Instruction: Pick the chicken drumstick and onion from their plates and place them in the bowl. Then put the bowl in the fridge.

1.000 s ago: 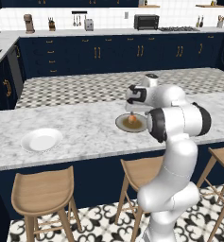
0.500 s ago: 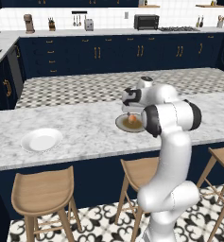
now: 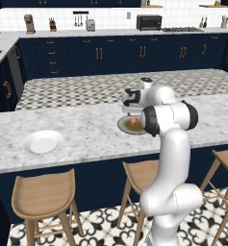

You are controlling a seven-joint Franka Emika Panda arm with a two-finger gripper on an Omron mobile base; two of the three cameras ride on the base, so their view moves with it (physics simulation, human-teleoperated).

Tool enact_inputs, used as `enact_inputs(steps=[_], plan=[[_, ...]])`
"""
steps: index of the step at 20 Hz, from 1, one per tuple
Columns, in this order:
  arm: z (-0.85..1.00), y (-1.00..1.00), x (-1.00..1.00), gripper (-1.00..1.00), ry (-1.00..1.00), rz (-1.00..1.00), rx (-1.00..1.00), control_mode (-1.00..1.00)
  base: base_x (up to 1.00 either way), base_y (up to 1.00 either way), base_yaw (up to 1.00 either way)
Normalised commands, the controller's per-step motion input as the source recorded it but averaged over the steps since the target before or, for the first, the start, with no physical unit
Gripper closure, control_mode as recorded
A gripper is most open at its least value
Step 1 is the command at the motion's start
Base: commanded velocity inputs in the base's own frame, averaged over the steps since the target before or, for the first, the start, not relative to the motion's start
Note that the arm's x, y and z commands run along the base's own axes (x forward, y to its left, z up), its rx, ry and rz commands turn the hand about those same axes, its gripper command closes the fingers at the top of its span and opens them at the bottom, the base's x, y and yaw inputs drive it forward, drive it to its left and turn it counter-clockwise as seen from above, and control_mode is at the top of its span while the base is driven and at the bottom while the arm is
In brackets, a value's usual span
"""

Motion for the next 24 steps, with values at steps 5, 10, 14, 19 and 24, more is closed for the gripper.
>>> enact_inputs(steps=[5,10,14,19,24], plan=[[-0.22,0.00,0.23,-1.00,0.00,0.00,0.00,-1.00,0.00,0.00,0.00],[-0.31,0.00,-0.06,-1.00,0.02,0.00,0.00,-1.00,0.00,0.00,0.00],[-0.23,0.00,-0.10,-1.00,0.03,0.00,0.00,-1.00,0.00,0.00,0.00],[-0.28,0.00,0.11,-1.00,0.00,0.00,0.00,-1.00,0.00,0.00,0.00],[-0.28,0.00,0.20,-1.00,0.00,0.00,0.00,-1.00,0.00,0.00,0.00]])
